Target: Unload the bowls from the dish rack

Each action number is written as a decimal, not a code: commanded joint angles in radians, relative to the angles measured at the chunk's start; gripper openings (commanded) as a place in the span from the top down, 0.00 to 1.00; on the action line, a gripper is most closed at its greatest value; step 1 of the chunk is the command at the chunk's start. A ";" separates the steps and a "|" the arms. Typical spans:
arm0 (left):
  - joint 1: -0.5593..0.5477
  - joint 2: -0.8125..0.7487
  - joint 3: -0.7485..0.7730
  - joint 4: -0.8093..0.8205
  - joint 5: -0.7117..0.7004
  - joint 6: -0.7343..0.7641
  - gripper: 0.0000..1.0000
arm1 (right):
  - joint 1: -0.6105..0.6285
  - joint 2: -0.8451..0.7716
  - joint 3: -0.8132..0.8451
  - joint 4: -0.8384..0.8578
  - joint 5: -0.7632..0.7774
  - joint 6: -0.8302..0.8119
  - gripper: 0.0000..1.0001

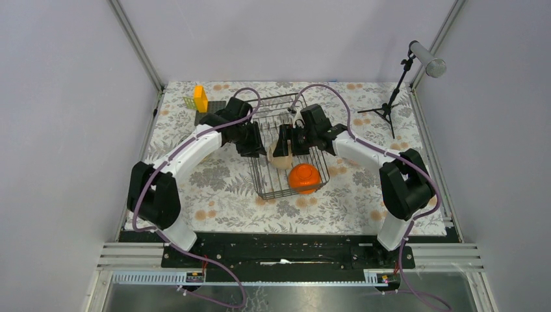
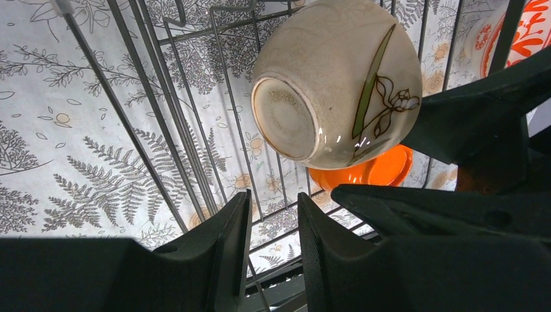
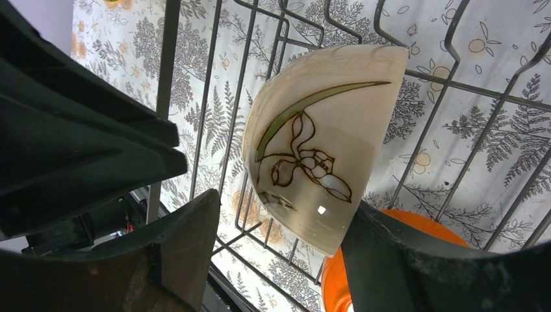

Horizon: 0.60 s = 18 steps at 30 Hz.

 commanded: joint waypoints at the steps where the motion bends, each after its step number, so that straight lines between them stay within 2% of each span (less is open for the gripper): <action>1: -0.003 0.029 0.044 0.053 0.034 0.008 0.64 | -0.007 -0.047 -0.003 0.042 -0.040 0.008 0.29; 11: -0.003 0.091 0.057 0.056 0.043 0.024 0.65 | -0.018 -0.044 -0.048 0.133 -0.099 0.030 0.37; 18: -0.003 0.109 0.059 0.065 0.045 0.028 0.65 | -0.024 -0.036 -0.086 0.214 -0.142 0.028 0.48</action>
